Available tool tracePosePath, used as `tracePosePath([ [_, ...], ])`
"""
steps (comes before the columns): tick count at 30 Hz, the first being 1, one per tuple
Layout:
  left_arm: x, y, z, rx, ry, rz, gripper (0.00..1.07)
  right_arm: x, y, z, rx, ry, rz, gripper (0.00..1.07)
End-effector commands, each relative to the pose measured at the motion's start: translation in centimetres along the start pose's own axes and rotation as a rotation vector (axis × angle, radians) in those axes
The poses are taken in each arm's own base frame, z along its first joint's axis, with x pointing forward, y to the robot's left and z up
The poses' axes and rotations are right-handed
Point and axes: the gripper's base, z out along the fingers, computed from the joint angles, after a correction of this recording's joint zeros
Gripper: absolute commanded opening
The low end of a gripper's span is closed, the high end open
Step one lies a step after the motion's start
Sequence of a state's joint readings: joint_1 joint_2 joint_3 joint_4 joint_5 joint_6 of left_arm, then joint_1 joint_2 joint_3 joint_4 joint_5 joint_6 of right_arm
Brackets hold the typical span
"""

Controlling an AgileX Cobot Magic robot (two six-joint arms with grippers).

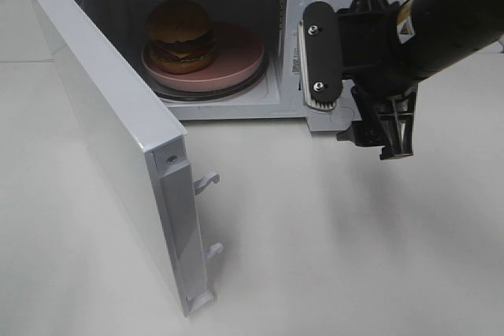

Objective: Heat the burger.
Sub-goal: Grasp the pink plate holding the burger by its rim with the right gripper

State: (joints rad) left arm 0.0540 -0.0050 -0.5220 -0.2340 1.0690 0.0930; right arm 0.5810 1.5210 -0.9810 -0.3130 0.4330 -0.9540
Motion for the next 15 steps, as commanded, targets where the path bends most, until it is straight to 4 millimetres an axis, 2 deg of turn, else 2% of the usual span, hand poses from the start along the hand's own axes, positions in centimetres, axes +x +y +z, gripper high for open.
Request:
tracePosePath([
  [1,0.0,0.0,0.0,0.001,-0.011,-0.005,1.0,-1.3,-0.7,0.9,0.004,-0.016,-0.021,0.82],
  [5,0.0,0.0,0.0,0.001,-0.011,-0.005,1.0,-2.2,-1.1,1.8,-0.005,-0.022,-0.02,0.81],
  [9,0.0,0.0,0.0,0.001,-0.011,-0.005,1.0,-3.6,-1.7,3.7,-0.022,-0.025,0.007,0.81],
  [15,0.0,0.0,0.0,0.001,-0.011,-0.005,1.0,-4.3,-2.8,5.7,-0.005,-0.017,-0.004,0.81],
])
